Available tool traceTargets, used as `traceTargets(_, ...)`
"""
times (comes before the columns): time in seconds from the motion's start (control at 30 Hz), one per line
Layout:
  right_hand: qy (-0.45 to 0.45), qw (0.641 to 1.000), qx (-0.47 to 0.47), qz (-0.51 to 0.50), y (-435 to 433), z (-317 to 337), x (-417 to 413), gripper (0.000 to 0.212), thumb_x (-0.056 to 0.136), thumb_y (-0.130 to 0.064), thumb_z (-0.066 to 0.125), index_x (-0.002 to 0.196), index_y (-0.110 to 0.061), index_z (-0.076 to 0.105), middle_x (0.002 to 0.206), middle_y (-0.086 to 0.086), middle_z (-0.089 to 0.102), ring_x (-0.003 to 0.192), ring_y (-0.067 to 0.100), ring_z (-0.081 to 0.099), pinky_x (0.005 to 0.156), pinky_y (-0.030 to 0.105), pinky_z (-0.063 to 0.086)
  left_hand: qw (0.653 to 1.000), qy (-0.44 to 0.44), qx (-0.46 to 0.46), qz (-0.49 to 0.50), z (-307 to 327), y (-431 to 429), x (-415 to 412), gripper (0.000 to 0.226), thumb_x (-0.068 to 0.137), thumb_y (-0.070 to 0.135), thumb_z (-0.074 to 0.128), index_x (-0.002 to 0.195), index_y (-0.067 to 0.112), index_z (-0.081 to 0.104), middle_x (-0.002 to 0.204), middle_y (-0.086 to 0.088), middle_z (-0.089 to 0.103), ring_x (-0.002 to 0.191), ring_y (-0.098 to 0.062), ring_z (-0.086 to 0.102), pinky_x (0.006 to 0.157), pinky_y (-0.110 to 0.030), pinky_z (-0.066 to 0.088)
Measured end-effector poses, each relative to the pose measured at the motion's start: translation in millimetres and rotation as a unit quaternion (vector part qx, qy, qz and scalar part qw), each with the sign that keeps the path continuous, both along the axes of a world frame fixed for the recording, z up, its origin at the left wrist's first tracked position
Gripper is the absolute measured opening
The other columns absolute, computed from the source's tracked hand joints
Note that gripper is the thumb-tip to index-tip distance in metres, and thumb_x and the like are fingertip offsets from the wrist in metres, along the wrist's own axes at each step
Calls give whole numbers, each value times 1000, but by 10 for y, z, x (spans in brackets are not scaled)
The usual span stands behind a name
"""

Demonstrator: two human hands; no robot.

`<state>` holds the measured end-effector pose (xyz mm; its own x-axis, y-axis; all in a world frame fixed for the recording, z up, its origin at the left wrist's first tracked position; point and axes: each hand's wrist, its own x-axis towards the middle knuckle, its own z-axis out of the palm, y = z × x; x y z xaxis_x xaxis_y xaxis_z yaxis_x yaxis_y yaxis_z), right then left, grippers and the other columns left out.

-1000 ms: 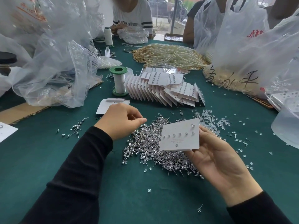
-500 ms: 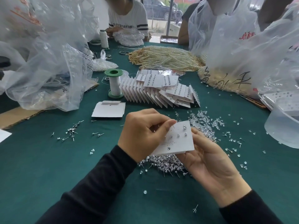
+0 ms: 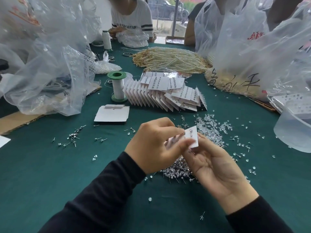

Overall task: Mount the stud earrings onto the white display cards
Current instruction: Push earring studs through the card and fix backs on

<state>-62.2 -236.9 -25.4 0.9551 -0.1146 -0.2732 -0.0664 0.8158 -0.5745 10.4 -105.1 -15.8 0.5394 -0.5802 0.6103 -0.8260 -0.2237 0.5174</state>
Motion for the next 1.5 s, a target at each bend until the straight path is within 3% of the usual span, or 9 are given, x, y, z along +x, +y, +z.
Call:
traceTargets(0.13,-17,1000,-20,-17,-5,2,-5,20,63,-8,65,80,-1,73,86,14,71,77,21,70,53,19,55,997,-19,79,-8,-3,-26,-31,46,75,47,64,93,5,69,73,-7,61,65,-24,58,62,-35,50)
traceTargets(0.3,-60,989,-123,-59,10,-47,12,14,65,-5,66,78,-4,73,79,12,71,72,17,69,63,22,56,999,28,-12,39,-52,-79,-19,24,75,17,68,59,1,61,56,-6,55,50,-19,49,50,-24,39)
traceTargets(0.47,-100,943,-290,-131,22,-67,-8,8,67,-12,68,71,-15,74,70,6,71,66,14,67,62,20,53,989,139,-44,23,-68,-101,-37,22,69,27,68,71,5,69,62,-1,62,55,-14,56,51,-26,47)
traceTargets(0.67,-107,816,-529,-206,29,-117,-35,17,80,-3,68,74,-19,68,69,5,70,64,20,68,60,32,57,955,283,-91,14,-77,-110,-32,43,57,38,64,76,-1,69,73,-22,69,60,-30,63,58,-48,55)
traceTargets(0.8,-128,738,-621,-230,81,-120,-24,8,78,-15,66,79,-22,63,74,3,67,63,15,66,55,29,54,949,301,-89,14,-68,-119,-43,45,52,40,57,71,1,68,69,-20,68,56,-17,58,55,-36,54)
traceTargets(0.93,-150,674,-678,-253,91,-121,-4,4,78,-11,64,79,-15,63,77,-1,63,63,11,63,55,29,55,957,281,-76,8,-61,-116,-49,42,57,38,58,73,1,67,71,-23,67,58,-26,60,57,-48,53)
traceTargets(1.13,-151,667,-680,-265,66,-113,-12,3,79,-12,62,79,-12,65,74,0,63,65,14,63,56,34,55,953,292,-75,-3,-66,-109,-47,36,62,38,66,76,5,69,72,-16,69,61,-25,64,59,-47,56)
traceTargets(1.3,-165,636,-703,-272,104,-110,-5,3,78,-8,62,78,-8,65,74,-6,59,66,4,57,60,10,47,939,332,-85,6,-56,-120,-57,30,65,26,62,74,-3,67,65,-10,62,57,-16,55,54,-37,51)
traceTargets(1.5,-169,630,-709,-269,125,-143,-1,4,79,-4,61,78,-6,64,74,-5,57,67,2,55,61,7,44,923,372,-100,18,-56,-128,-46,14,61,21,64,60,7,64,54,0,58,46,-6,53,45,-18,46)
